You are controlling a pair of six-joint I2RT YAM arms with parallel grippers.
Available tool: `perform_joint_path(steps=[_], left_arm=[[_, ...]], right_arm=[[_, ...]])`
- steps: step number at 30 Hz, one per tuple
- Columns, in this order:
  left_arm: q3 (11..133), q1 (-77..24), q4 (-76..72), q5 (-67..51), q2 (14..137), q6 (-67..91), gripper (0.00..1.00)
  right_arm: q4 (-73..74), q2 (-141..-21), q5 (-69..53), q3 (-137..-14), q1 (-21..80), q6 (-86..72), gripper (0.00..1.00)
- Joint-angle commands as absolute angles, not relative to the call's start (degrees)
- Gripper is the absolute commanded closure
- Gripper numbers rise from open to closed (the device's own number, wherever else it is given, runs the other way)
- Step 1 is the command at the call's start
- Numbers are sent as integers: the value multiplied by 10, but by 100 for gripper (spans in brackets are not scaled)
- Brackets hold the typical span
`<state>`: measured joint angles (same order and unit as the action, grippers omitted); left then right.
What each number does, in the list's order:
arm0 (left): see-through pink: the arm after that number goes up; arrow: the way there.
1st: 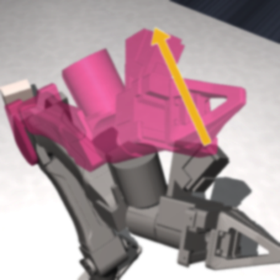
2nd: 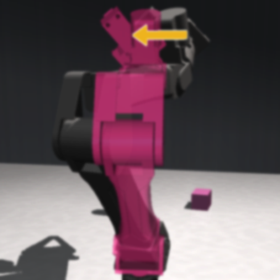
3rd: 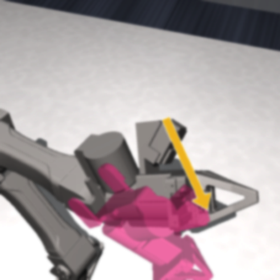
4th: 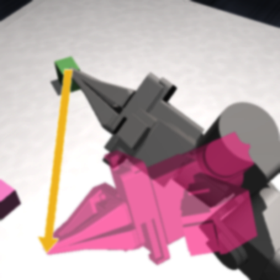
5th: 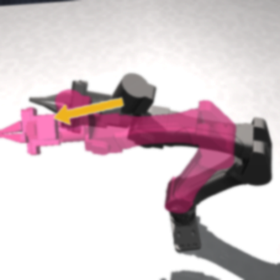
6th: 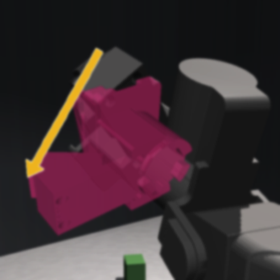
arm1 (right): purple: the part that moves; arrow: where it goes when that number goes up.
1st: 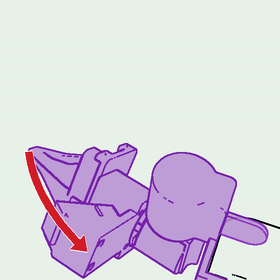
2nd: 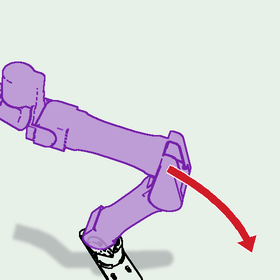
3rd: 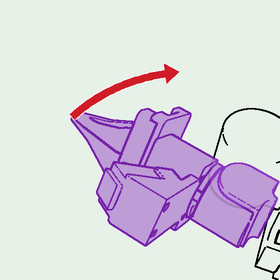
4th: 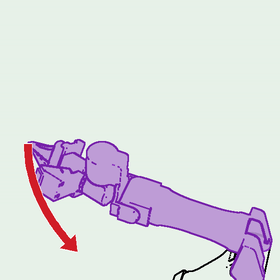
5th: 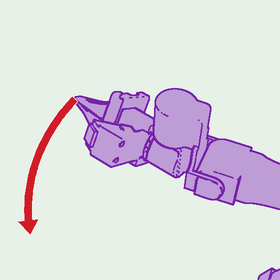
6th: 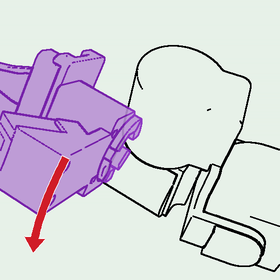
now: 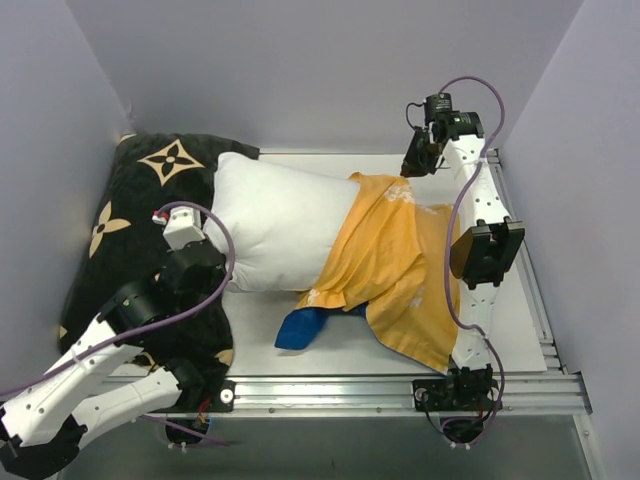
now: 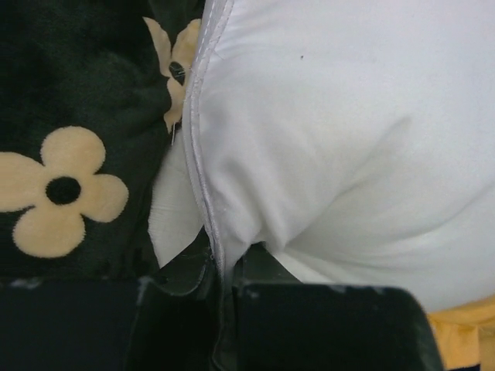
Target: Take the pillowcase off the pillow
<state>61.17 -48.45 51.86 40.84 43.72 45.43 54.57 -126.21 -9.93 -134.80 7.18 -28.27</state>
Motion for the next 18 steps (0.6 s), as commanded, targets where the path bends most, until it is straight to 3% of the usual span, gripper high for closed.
perform_joint_path(steps=[1, 2, 5, 6, 8, 11, 15, 18], left_arm=[[644, -444, 495, 462, 465, 405, 100], [654, -413, 469, 438, 480, 395, 100], [670, -371, 429, 393, 506, 388, 100], [679, -360, 419, 380, 512, 387, 100], [690, -359, 397, 377, 530, 381, 100], [713, -358, 377, 372, 556, 374, 100], [744, -352, 355, 357, 584, 365, 100], [770, -348, 345, 339, 601, 360, 100]], right_arm=[[484, -1202, -40, -1347, 85, -244, 87], [483, -1193, -46, -1333, 91, -242, 70], [483, -1141, -44, -1299, 105, -239, 31], [483, -1124, -37, -1289, 107, -239, 26], [482, -1065, -38, -1258, 111, -245, 20], [469, -962, -23, -1166, 134, -247, 18], [420, -818, 29, -936, 173, -253, 14], [395, -739, 57, -839, 196, -271, 13]])
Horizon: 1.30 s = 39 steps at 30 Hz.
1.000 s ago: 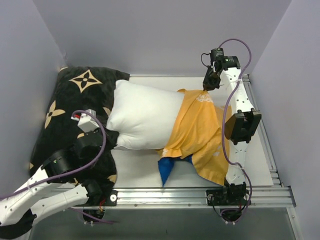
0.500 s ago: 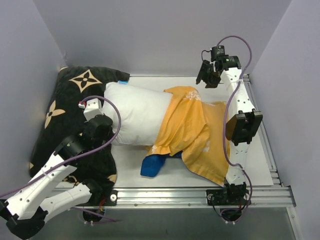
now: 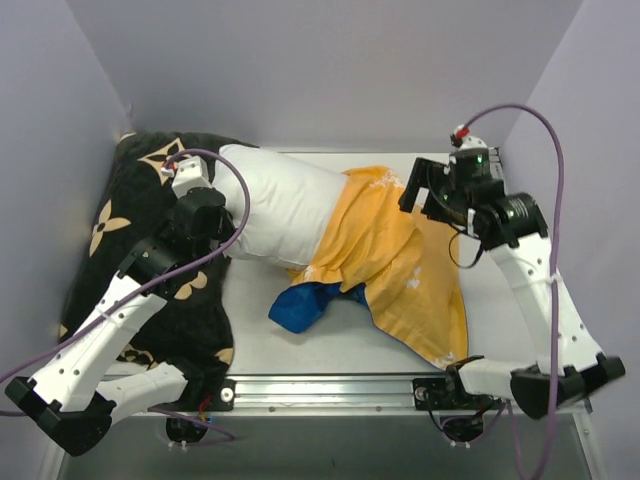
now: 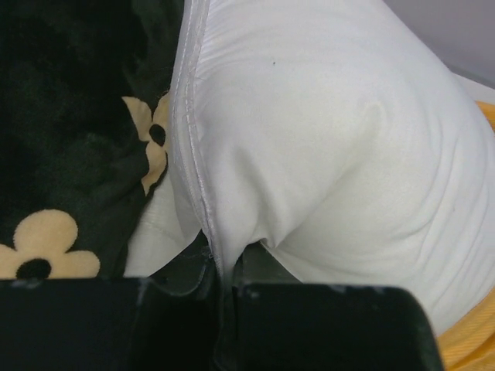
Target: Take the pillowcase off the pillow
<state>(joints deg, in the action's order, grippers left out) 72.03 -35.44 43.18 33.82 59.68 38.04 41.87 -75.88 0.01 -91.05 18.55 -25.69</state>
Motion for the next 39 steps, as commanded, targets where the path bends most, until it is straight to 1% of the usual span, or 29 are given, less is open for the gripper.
perform_joint_path(steps=[1, 4, 6, 7, 8, 9, 10, 11, 12, 13, 14, 15, 16, 19, 23, 32, 39], left_arm=[[781, -347, 340, 328, 607, 360, 100], [787, -348, 330, 319, 612, 357, 100], [797, -348, 323, 312, 619, 355, 100], [801, -348, 321, 310, 621, 353, 100], [808, -348, 318, 310, 623, 352, 100], [812, -348, 316, 311, 624, 349, 100], [821, -347, 314, 313, 623, 345, 100], [831, -346, 317, 316, 627, 333, 100], [859, -340, 317, 322, 628, 327, 100], [874, -336, 320, 323, 628, 315, 100], [889, -332, 323, 324, 631, 309, 100], [927, -322, 326, 327, 634, 304, 100], [944, -316, 330, 327, 638, 293, 100], [1014, -301, 337, 335, 644, 268, 100], [1082, -296, 345, 351, 651, 244, 100], [1174, -296, 352, 400, 623, 192, 100], [1200, -300, 352, 403, 593, 175, 100]], right_arm=[[390, -711, 75, -786, 200, -276, 11], [362, -681, 76, -717, 210, -293, 7], [353, -684, 56, -706, 212, -301, 7], [325, -686, 43, -701, 214, -303, 7], [315, -690, 32, -699, 213, -308, 8], [313, -700, 14, -706, 214, -311, 13], [318, -714, 11, -715, 214, -312, 29], [323, -716, 14, -724, 213, -311, 41], [329, -715, 31, -727, 209, -309, 56], [344, -708, 41, -729, 188, -309, 84], [348, -702, 37, -726, 164, -309, 95], [352, -698, 6, -724, 137, -308, 100], [354, -694, -12, -725, 79, -305, 100], [373, -706, -4, -747, 7, -297, 100], [384, -735, -2, -775, -39, -304, 100], [382, -809, 16, -816, -91, -328, 100], [381, -832, 19, -824, -127, -342, 100]])
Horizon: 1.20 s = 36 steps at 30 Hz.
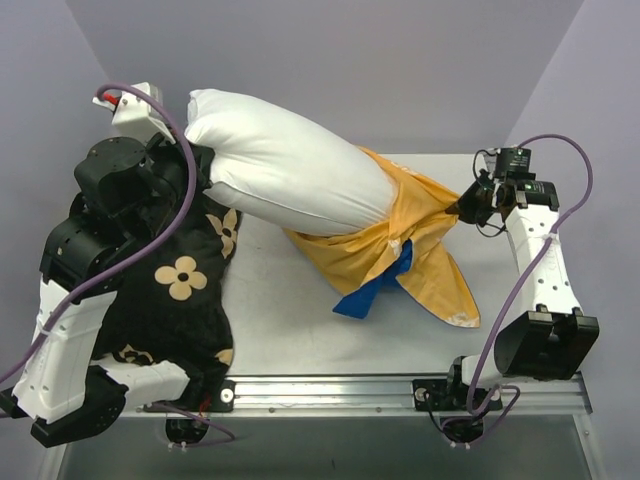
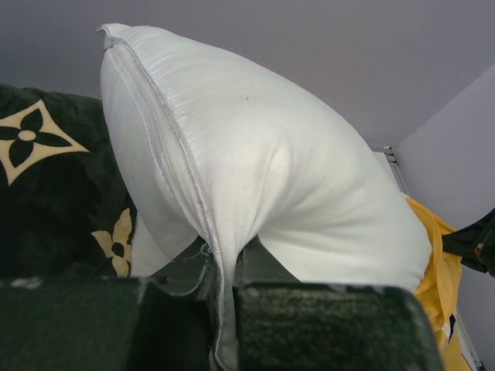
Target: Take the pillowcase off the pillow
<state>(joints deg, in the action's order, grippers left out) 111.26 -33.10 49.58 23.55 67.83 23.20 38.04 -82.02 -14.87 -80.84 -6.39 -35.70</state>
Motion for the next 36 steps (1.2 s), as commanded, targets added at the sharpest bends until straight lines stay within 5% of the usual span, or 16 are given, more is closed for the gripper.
perform_joint_path(steps=[1, 26, 30, 36], left_arm=[[1201, -301, 352, 402, 589, 173, 100], [1230, -391, 364, 412, 555, 134, 100], [1209, -394, 424, 367, 601, 163, 100], [1137, -393, 492, 255, 698, 207, 100]], right_arm=[[380, -831, 22, -823, -131, -343, 100], [373, -773, 4, -852, -186, -353, 100], [387, -756, -15, -888, -109, -316, 100], [411, -773, 55, -906, 133, -234, 100]])
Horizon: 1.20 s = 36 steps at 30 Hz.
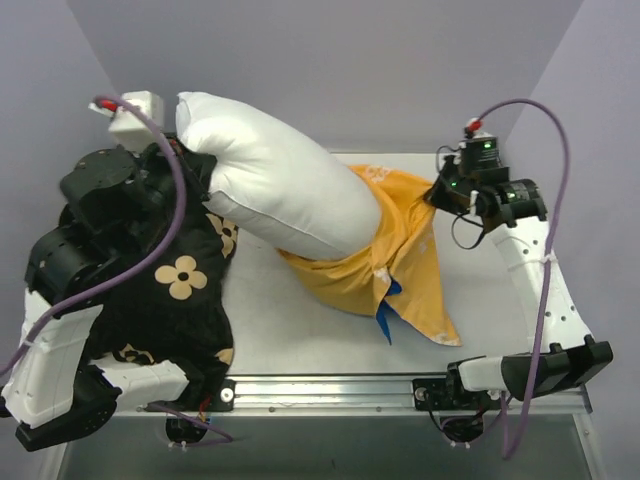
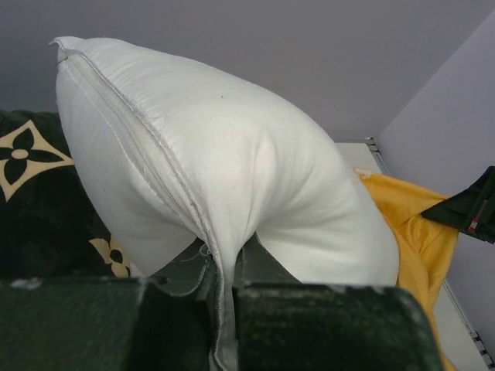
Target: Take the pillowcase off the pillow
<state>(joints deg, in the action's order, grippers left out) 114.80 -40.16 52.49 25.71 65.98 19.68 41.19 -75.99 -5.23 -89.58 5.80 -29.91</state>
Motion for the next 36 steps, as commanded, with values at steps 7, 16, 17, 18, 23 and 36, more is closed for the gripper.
perform_joint_path(steps=[7, 16, 17, 18, 23, 36], left_arm=[[926, -339, 426, 169, 751, 251, 100], [795, -305, 343, 99, 792, 262, 29], [788, -305, 330, 98, 777, 263, 25], [777, -305, 330, 102, 770, 265, 19], [759, -310, 379, 183, 699, 332, 11], [574, -437, 390, 337, 565, 631, 3]], right_arm=[[403, -820, 113, -906, 298, -195, 100], [367, -897, 11, -934, 302, -217, 100], [358, -901, -16, -926, 302, -220, 100], [349, -902, -42, -923, 302, -223, 100], [335, -918, -35, -910, 304, -232, 100], [322, -918, -26, -889, 304, -248, 100]])
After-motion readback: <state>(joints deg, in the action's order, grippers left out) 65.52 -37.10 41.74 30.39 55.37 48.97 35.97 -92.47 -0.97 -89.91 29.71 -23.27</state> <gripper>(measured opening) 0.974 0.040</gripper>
